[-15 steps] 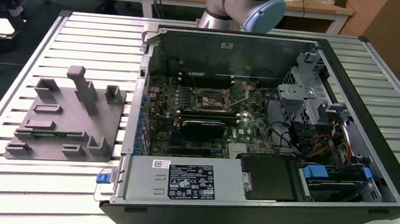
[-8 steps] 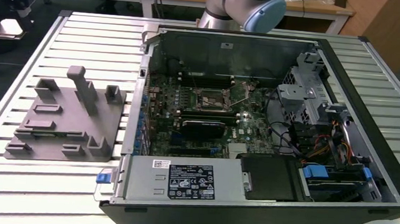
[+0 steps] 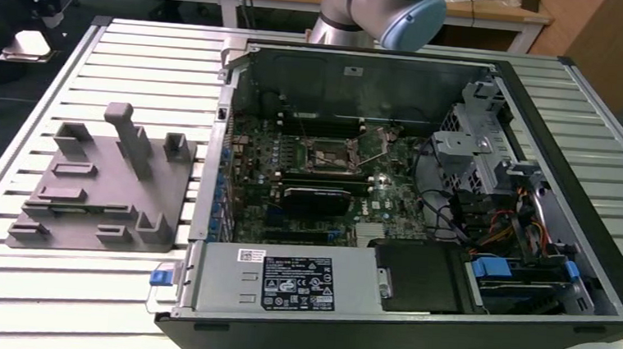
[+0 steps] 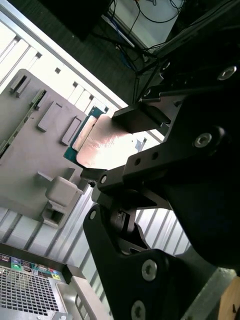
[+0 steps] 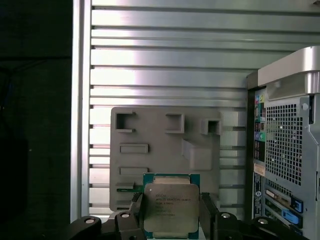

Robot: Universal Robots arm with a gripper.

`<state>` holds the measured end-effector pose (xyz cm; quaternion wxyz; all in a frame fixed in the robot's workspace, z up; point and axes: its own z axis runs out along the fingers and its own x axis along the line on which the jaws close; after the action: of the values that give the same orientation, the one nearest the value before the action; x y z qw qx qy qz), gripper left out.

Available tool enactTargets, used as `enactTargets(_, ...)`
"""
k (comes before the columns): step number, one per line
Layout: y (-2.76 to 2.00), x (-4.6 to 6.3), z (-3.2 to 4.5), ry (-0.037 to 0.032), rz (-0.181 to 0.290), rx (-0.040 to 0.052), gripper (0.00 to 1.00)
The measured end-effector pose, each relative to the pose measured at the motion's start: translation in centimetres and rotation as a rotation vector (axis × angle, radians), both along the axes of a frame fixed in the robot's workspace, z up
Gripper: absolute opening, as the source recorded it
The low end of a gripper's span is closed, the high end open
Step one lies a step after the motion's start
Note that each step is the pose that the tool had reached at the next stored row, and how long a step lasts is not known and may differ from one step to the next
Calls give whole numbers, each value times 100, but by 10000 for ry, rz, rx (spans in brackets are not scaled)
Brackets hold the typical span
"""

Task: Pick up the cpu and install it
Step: 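Pick up the cpu and move it towards the insertion slot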

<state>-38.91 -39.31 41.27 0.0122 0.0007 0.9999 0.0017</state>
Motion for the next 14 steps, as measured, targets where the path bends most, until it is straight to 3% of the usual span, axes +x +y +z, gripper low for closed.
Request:
enactTargets(6, 0, 127, 1, 1, 0, 0, 53)
enactTargets(14, 0, 202, 0, 1, 0, 0, 53)
